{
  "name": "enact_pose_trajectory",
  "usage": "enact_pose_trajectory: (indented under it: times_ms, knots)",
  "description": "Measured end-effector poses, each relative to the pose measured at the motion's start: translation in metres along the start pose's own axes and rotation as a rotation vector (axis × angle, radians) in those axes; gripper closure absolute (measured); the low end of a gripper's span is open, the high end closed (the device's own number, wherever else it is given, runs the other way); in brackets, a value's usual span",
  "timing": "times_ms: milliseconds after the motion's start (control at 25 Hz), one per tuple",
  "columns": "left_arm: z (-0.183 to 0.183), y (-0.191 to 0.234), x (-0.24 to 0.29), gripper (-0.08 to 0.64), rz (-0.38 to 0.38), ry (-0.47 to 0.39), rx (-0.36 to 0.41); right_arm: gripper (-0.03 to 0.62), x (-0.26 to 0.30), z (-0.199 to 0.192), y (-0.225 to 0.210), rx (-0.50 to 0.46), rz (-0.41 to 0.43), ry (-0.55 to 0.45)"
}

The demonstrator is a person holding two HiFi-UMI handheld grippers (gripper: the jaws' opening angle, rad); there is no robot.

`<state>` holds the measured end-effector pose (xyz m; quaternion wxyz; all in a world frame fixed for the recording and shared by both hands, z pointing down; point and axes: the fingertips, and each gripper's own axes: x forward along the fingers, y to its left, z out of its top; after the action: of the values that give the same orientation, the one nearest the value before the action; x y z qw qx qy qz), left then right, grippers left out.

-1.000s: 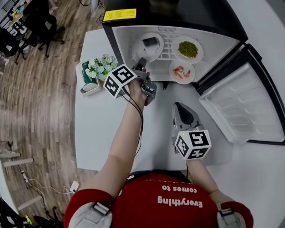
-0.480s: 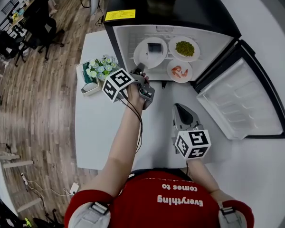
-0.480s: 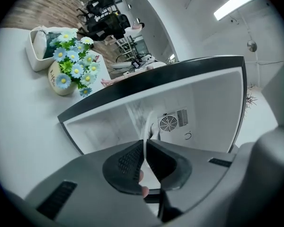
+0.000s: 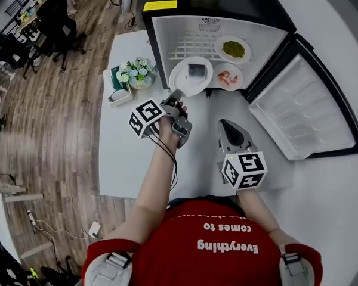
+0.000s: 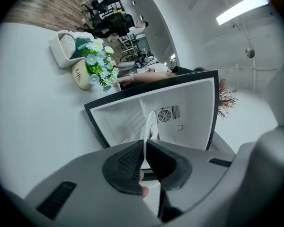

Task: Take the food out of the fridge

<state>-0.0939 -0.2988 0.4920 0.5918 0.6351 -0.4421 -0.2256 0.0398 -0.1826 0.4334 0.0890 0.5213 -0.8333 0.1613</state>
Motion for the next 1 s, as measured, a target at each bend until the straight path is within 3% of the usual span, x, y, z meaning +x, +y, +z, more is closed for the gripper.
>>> enact_pose_trajectory:
  times_ms: [280,480,800,1000]
  knots:
    - [-0.015,0.025,-0.056,0.537,0.025,-0.022,-0.024,0.578,-0.022,-0.012,0.026,-0.019,0.042,0.012]
    - [-0.027,0.077,-0.102,0.537,0.144,-0.046,-0.038,0.578,-0.032,-0.026,0.042,-0.014,0.086,0.045]
    - [-0.050,0.182,-0.159,0.535,0.317,-0.124,-0.160,0.578,-0.037,-0.039,0.066,-0.043,0.158,0.083]
    - [-0.058,0.214,-0.179,0.532,0.351,-0.160,-0.232,0.578,-0.040,-0.048,0.070,-0.036,0.181,0.092]
